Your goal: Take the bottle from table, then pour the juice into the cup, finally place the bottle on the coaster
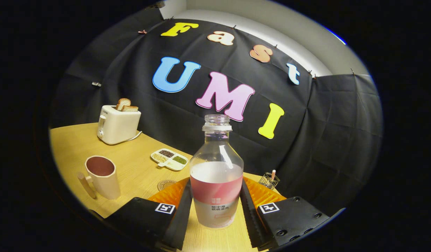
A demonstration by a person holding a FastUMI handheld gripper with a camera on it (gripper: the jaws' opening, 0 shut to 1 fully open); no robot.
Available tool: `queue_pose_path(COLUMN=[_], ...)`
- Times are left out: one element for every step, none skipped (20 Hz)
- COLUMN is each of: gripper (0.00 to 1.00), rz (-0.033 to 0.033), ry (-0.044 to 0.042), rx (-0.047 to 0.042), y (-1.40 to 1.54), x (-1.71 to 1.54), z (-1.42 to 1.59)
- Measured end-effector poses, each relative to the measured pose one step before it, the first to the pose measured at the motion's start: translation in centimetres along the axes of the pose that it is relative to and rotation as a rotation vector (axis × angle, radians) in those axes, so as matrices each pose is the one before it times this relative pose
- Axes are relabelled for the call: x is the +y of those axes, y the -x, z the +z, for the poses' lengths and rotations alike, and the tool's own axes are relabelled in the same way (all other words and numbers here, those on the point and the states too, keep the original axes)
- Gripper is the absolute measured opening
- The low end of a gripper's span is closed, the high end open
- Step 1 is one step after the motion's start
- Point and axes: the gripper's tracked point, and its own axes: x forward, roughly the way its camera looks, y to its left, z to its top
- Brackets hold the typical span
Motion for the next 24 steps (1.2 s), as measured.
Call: queue_pose_path(gripper=[0.71, 0.71, 0.71, 0.71, 0.71, 0.71, 0.71, 0.71, 0.71, 0.71, 0.71, 0.71, 0.71, 0.71, 0.71, 0.71, 0.71, 0.71, 0.71, 0.71, 0.71, 0.71, 0.71, 0.71], rz=[0.00597, 0.00322, 0.00406, 0.00293, 0.01017, 0.00734, 0.00471, 0.00566, 0.00615, 0.00664, 0.00506, 0.00289, 0.00221, 0.00580, 0.00647, 0.00730, 0.00626, 0.00377, 0.00129, 0.00371, 0.00330, 0.00268, 0.00182, 0.00520], ry=[0.02523, 0.03218, 0.03352, 0.03460, 0.03000, 0.02689, 0.02516, 0.02399, 0.02974, 0.04478, 0.05797, 0.05545, 0.04483, 0.03683, 0.02594, 0.02511, 0.02293, 0.02305, 0.02131, 0.02193, 0.02290, 0.02308, 0.02272, 0.01961], rx=[0.00318, -0.00055, -0.00561, -0.00590, -0.00600, -0.00579, 0.00308, 0.00327, 0.00398, 0.00155, 0.00320, 0.00042, -0.00008, -0.00255, -0.00348, -0.00354, -0.00149, -0.00281, -0.00330, -0.00351, -0.00224, -0.00035, 0.00197, 0.00256], y=[0.170, 0.111, 0.228, 0.153, 0.139, -0.089, -0.047, -0.021, -0.068, -0.113, -0.022, -0.023, 0.108, -0.077, 0.157, -0.091, 0.034, -0.009, 0.111, -0.151, 0.009, -0.049, 0.053, 0.018], x=[0.575, 0.450, 0.433, 0.423, 0.462, 0.546, 0.391, 0.500, 0.544, 0.619, 0.522, 0.495, 0.513, 0.425, 0.540, 0.408, 0.384, 0.399, 0.270, 0.160, 0.255, 0.198, 0.156, 0.275], z=[0.524, 0.586, 0.524, 0.481, 0.425, 0.262, -0.001, -0.136, -0.141, -0.054, -0.155, -0.093, -0.269, -0.229, -0.023, 0.021, 0.081, -0.001, 0.134, -0.043, 0.019, -0.212, -0.254, -0.117])
